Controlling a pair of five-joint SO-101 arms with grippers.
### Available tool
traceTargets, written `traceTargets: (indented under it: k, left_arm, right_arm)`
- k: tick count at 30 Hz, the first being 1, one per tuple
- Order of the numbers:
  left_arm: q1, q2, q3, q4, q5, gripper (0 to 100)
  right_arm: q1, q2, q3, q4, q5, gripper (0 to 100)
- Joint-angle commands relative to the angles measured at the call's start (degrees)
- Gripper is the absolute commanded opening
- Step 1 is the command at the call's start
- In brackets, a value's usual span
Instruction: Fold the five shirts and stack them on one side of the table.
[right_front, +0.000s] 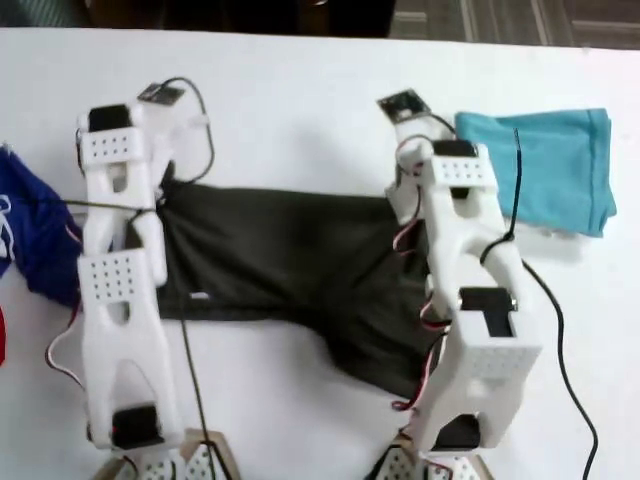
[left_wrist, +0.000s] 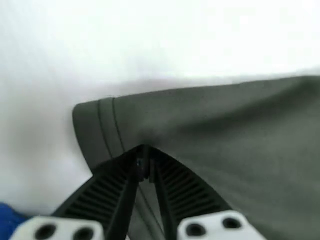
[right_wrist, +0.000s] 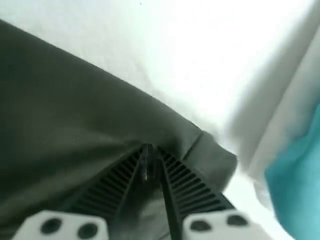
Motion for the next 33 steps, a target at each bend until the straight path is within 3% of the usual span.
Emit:
traceTargets:
  k: [1, 6, 12, 16, 21, 25, 33]
  left_arm:
    - [-0.7, -8.97, 5.32, 1.14, 0.35, 3]
    - [-0.62, -25.85, 21.67, 1.14, 0.18, 3]
    - [-1.05, -48.09, 50.95, -0.97, -4.4, 3]
    - [-2.99, -58.73, 75.21, -11.87, -6.68, 3]
    - [-3.16, -65.93, 99.03, -27.96, -9.32, 3]
    - [-3.96, -68.4, 105.89, -34.64, -9.14, 3]
    - [-5.27, -68.57, 108.97, -35.43, -12.13, 3]
  right_arm:
    - [0.13, -1.71, -3.34, 4.09, -0.53, 1.9]
    - [-0.13, -13.05, 2.46, 4.7, -4.48, 1.9]
    - [-5.49, -31.43, 21.63, 2.95, -4.31, 1.9]
    - [-8.48, -38.29, 35.96, -1.27, -4.04, 1.9]
    - [-12.62, -41.27, 49.41, -4.7, 2.11, 1.9]
    - [-14.29, -43.38, 53.8, -4.62, 5.36, 1.9]
    - [-19.12, -49.71, 61.01, -4.53, 8.26, 1.9]
